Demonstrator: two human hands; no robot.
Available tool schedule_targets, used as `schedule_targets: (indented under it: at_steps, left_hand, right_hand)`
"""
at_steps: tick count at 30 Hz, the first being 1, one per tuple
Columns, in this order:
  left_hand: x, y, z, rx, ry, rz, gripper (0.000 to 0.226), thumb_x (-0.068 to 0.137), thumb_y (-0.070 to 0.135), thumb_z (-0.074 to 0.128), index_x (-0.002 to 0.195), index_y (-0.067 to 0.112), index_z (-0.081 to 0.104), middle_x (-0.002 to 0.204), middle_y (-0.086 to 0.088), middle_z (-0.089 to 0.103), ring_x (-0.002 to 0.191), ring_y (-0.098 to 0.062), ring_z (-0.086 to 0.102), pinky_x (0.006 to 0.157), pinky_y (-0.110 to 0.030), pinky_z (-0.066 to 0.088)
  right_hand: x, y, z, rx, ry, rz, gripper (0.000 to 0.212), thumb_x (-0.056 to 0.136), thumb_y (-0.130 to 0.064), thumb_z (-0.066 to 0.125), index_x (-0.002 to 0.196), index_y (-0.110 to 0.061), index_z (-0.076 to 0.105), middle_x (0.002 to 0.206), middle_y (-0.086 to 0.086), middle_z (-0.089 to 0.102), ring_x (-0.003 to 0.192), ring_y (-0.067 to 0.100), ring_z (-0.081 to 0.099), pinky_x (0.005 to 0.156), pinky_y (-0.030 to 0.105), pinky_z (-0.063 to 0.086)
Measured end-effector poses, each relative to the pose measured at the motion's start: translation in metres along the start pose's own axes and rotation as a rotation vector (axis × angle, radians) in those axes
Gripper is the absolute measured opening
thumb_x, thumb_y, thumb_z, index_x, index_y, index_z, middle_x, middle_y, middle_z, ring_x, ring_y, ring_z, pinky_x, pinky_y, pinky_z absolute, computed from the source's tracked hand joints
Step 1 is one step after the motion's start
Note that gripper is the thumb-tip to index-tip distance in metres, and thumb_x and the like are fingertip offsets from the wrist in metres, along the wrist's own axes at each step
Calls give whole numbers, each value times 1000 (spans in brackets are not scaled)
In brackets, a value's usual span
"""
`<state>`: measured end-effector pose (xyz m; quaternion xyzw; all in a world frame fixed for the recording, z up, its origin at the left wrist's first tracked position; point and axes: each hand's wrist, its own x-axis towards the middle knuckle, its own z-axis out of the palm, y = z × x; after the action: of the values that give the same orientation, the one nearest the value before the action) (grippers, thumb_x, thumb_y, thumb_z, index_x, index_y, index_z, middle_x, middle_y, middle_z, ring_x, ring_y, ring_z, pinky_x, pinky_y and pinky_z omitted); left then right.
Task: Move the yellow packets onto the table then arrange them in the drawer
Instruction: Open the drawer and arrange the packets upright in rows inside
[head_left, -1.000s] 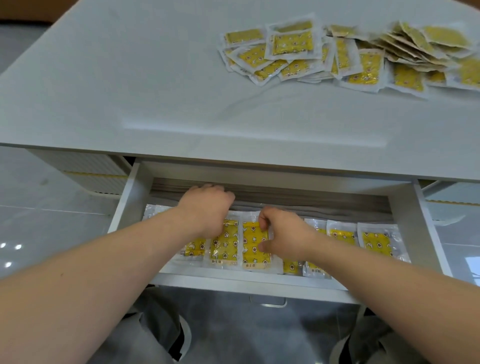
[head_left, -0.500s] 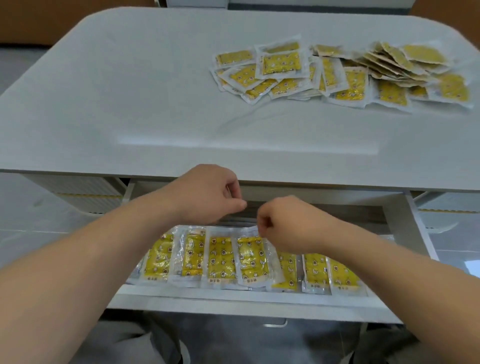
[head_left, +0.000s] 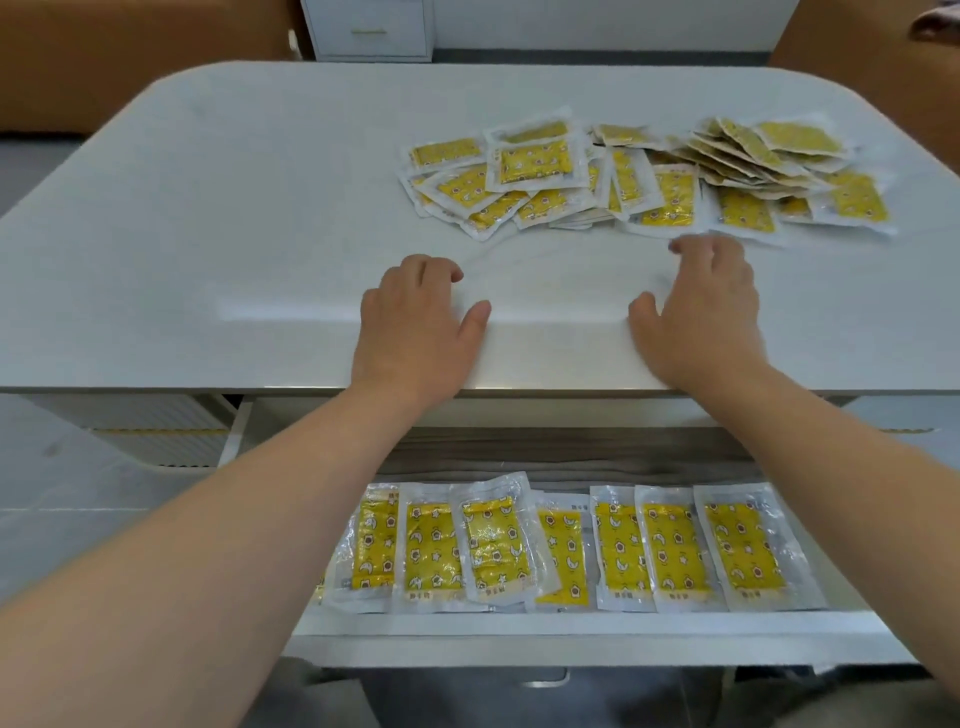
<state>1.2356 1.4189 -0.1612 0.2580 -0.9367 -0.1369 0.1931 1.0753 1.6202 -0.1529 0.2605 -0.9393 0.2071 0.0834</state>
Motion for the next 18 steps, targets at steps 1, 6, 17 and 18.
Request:
schedule_targets:
  at_steps: [1, 6, 17, 18]
  left_hand:
    - [3, 0, 3, 34, -7, -12, 48, 98, 51, 50, 134, 20, 50, 136, 0, 48, 125, -24, 46, 103, -41, 34]
    - [6, -3, 8, 110, -106, -36, 67, 98, 58, 41, 152, 19, 33, 161, -2, 29, 146, -24, 29, 117, -45, 23]
    - [88, 14, 25, 328, -95, -2, 82, 91, 60, 41, 155, 13, 24, 157, -12, 33, 142, -32, 32, 112, -48, 29]
    - [94, 12, 31, 302, -123, 28, 82, 92, 58, 38, 158, 14, 19, 164, -8, 21, 150, -29, 21, 118, -49, 23]
  right_hand:
    - [5, 1, 2, -65, 32, -63, 56, 91, -27, 56, 144, -15, 42, 154, 13, 34, 142, 34, 32, 115, 51, 29]
    - [52, 4, 9, -185, -63, -56, 77, 92, -43, 47, 159, -17, 19, 168, 9, 14, 156, 28, 11, 125, 52, 12]
    - [66, 13, 21, -311, -108, 65, 78, 94, -64, 30, 151, -12, 40, 151, 16, 36, 145, 35, 26, 122, 58, 14]
    - [67, 14, 22, -316, -97, 64, 75, 93, -65, 30, 142, -12, 50, 149, 16, 37, 143, 35, 27, 121, 58, 15]
